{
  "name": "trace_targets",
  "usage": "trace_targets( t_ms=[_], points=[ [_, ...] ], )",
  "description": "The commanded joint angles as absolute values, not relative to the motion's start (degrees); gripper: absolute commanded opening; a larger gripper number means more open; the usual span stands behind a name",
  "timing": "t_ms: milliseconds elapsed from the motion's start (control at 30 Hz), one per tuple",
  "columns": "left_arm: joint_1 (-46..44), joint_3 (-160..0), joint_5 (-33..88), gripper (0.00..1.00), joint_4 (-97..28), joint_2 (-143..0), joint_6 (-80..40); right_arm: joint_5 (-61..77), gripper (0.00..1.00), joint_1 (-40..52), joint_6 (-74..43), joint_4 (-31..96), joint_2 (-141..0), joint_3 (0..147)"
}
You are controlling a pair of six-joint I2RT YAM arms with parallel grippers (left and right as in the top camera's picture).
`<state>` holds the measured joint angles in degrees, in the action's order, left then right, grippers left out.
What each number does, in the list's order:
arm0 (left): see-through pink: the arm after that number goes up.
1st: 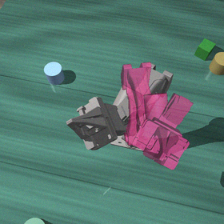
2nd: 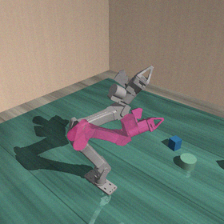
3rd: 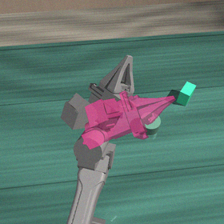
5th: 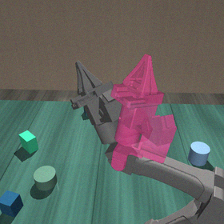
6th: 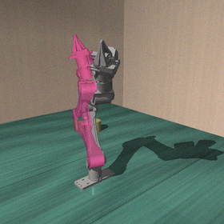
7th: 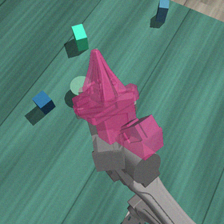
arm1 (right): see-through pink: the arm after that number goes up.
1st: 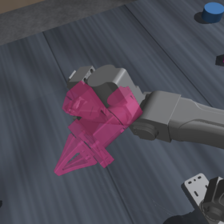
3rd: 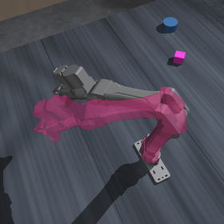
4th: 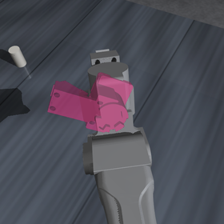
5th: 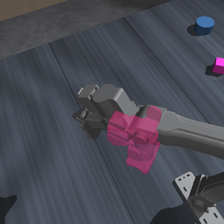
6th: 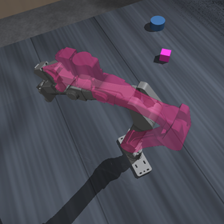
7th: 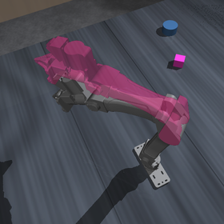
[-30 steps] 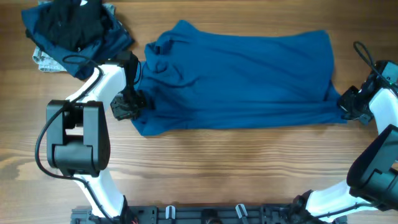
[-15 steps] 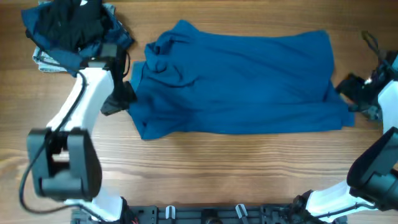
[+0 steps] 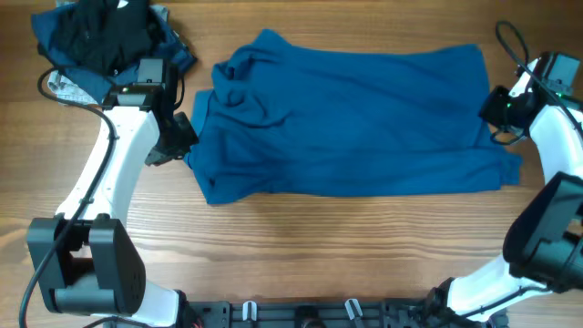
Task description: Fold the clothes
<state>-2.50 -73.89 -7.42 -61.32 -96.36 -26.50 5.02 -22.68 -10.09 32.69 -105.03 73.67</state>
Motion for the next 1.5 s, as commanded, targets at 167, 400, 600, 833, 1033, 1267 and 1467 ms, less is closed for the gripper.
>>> trace_targets(
  t_ms=[167,400,600,833,1033,1267,1467],
  points=[
    [-2.2,-74.7,-6.9,0.17,-62.3,-95.6,-27.5,5.8,0.04,-24.5,-10.5,32.6,-114.0,74.7],
    [-2.3,-74.7,-6.9,0.17,-62.4,-95.6,-27.5,6.7,0.04,-24.4,-10.5,31.9,-115.1,74.7],
    [-2.4,-74.7,-6.9,0.17,-62.4,-95.6,-27.5,6.5,0.04,-24.4,-10.7,30.7,-117.6,74.7],
    [-2.4,-74.7,-6.9,0.18,-62.6,-95.6,-27.5,-2.5,0.04,-24.4,-12.0,30.3,-121.0,74.7],
    [-2.4,-74.7,-6.9,0.18,-62.6,-95.6,-27.5,-11.2,0.04,-24.4,-14.0,30.7,-121.0,74.7],
    [-2.4,-74.7,-6.9,0.19,-62.4,-95.6,-27.5,-18.5,0.04,-24.4,-16.8,33.2,-121.0,75.5],
    [-2.4,-74.7,-6.9,0.15,-61.2,-95.6,-27.5,-18.3,0.04,-24.3,-18.7,41.9,-119.3,82.4]
  ],
)
